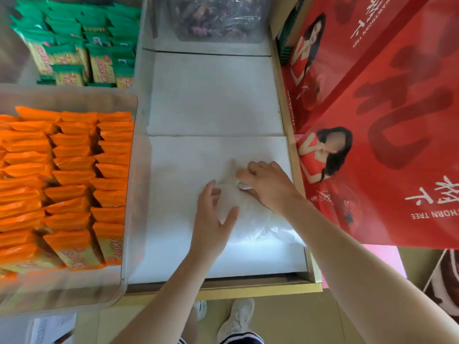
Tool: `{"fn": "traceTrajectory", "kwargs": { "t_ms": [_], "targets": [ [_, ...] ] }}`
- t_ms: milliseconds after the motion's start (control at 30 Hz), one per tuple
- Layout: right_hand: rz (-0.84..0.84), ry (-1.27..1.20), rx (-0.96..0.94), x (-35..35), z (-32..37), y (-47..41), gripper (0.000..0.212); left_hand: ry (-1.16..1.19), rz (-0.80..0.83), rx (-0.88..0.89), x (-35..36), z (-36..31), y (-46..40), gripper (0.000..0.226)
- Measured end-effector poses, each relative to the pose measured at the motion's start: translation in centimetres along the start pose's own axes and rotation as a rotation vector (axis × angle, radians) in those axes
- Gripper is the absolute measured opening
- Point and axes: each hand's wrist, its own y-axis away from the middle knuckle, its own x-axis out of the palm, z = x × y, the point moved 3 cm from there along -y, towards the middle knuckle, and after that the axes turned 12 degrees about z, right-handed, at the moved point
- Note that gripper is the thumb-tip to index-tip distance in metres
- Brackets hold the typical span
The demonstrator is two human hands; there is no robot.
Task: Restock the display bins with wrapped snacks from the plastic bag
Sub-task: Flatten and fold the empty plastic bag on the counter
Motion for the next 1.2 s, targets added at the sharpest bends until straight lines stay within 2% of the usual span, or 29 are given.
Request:
{"fn": "traceTrajectory", "kwargs": {
  "t_ms": [67,100,167,200,300,367,467,533,600,667,767,867,967,1067,1200],
  "targets": [
    [0.022,0.036,-0.079,0.8,1.1,-0.7,0.012,-0.438,-0.105,0.115,-0.3,0.0,0.2,0.065],
    [0.021,0.057,-0.095,1.0,1.6,-0.9,0.019,-0.587,-0.116,0.07,-0.4,0.2,0.2,0.073],
    [0.087,0.079,-0.1,1.5,2.6,-1.1,0.029,-0.583,-0.029,-0.094,-0.6,1.8,0.1,0.097],
    [0.155,0.064,-0.089,1.7,2.9,-1.1,0.035,-0.538,0.005,-0.083,-0.6,2.6,0.2,0.101],
    [0.271,0.047,-0.062,2.6,3.4,-1.1,0.045,-0.444,0.04,0.161,-0.1,3.2,0.9,0.086],
    [0.213,-0.014,0.008,2.1,3.5,-1.5,0.04,-0.562,0.016,0.273,0.1,4.0,0.9,0.087],
    [0.242,-0.213,0.221,1.1,3.0,-1.7,0.041,-0.708,-0.025,0.234,-0.1,4.8,0.8,0.065],
    [0.063,-0.127,0.223,-0.3,3.8,0.0,0.043,-0.858,-0.009,0.231,-0.1,4.7,0.8,0.052],
    [-0.001,0.063,0.124,0.4,5.5,2.4,0.055,-1.001,0.042,0.234,0.0,4.3,0.9,0.058],
    [0.054,0.096,0.062,2.4,6.3,4.4,0.056,-1.086,0.094,0.19,-0.2,4.0,0.8,0.07],
    [0.232,0.053,0.112,4.8,4.4,4.5,0.064,-1.148,0.186,0.124,-0.5,4.0,0.9,0.092],
    [0.281,0.09,0.088,5.8,2.7,3.4,0.074,-1.186,0.218,0.037,-0.7,3.8,0.4,0.116],
    [0.366,0.074,0.107,6.2,1.8,3.0,0.082,-1.19,0.226,-0.018,-0.8,4.0,0.3,0.121],
    [0.359,0.025,0.106,6.6,1.3,2.5,0.09,-1.181,0.237,-0.038,-0.7,4.4,0.0,0.119],
    [0.381,0.047,0.114,6.5,1.3,1.9,0.088,-1.218,0.226,-0.055,-0.7,4.1,-0.3,0.116]
  ]
}}
